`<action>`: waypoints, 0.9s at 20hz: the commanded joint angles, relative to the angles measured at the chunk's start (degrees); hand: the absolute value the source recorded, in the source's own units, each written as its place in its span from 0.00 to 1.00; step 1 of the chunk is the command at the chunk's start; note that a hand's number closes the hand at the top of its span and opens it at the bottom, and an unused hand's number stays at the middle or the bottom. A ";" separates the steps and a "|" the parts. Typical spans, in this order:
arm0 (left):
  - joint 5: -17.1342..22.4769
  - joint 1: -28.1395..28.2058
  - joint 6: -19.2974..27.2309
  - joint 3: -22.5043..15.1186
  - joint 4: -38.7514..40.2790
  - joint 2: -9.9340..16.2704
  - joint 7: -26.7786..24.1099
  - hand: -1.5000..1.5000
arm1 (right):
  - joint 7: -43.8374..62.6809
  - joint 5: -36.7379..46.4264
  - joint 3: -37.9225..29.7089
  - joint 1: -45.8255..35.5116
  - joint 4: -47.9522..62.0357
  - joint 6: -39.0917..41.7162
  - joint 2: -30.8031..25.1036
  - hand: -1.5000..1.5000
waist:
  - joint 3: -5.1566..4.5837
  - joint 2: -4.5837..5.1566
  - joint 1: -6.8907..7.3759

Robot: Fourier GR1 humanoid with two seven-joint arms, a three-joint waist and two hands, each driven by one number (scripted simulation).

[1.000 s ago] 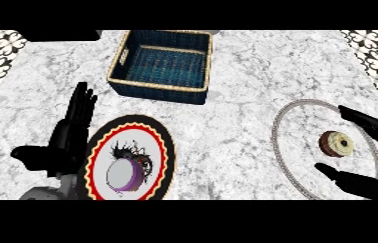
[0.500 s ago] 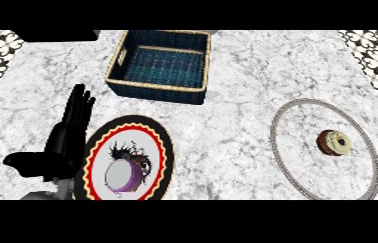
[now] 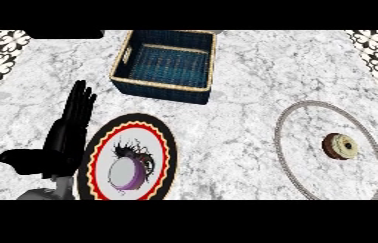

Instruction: Pick the cupcake from the placemat and place it in the basket

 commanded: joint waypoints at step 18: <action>-5.39 0.37 -2.02 1.68 -1.14 -5.91 1.85 0.50 | -3.84 23.76 8.70 -4.58 9.66 7.50 18.96 0.00 | 0.16 0.12 0.34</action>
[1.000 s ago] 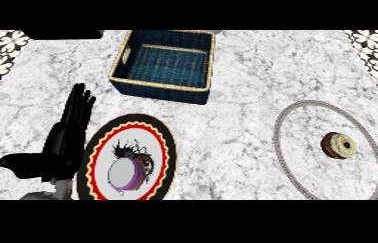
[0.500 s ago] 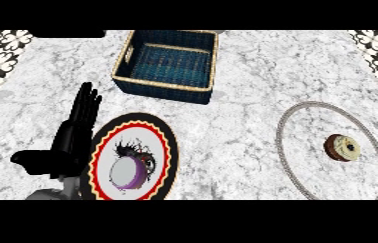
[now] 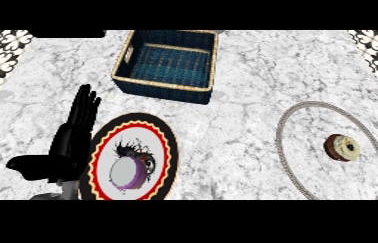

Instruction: Pick the cupcake from the placemat and place it in the basket

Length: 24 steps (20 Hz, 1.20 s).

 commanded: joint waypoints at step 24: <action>-5.61 0.28 -5.77 4.82 -0.82 -5.54 3.11 0.50 | -15.31 27.53 1.58 -5.74 15.94 -1.13 21.61 0.00 | 0.00 0.01 0.04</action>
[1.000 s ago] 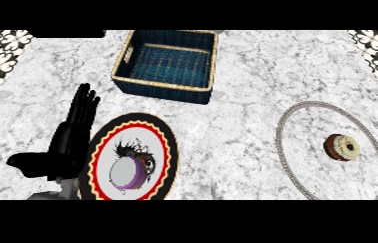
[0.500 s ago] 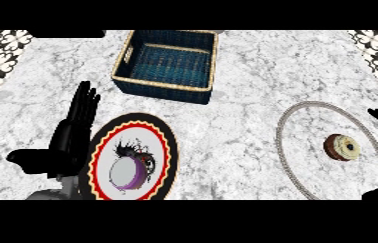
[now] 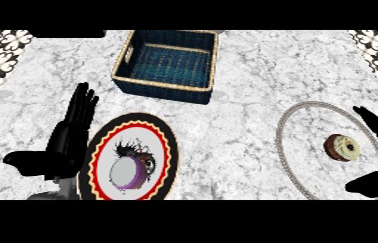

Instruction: Pick the cupcake from the placemat and place it in the basket

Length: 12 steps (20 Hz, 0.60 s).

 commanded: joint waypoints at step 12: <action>-2.09 -1.22 -3.41 3.99 -1.32 -1.10 2.77 0.50 | -7.68 7.40 -2.96 -1.77 9.02 1.88 4.25 0.00 | 0.00 0.00 -0.03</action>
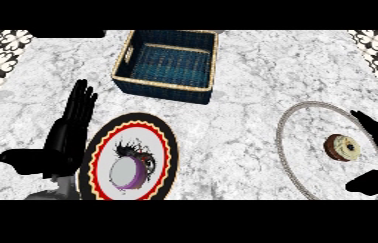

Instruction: Pick the cupcake from the placemat and place it in the basket

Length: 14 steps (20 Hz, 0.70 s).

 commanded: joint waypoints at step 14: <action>-3.36 1.97 -0.86 -0.39 -2.67 -3.59 1.83 0.50 | -6.98 5.02 -3.08 -4.34 10.77 -0.36 1.61 0.00 | 0.00 -0.02 0.06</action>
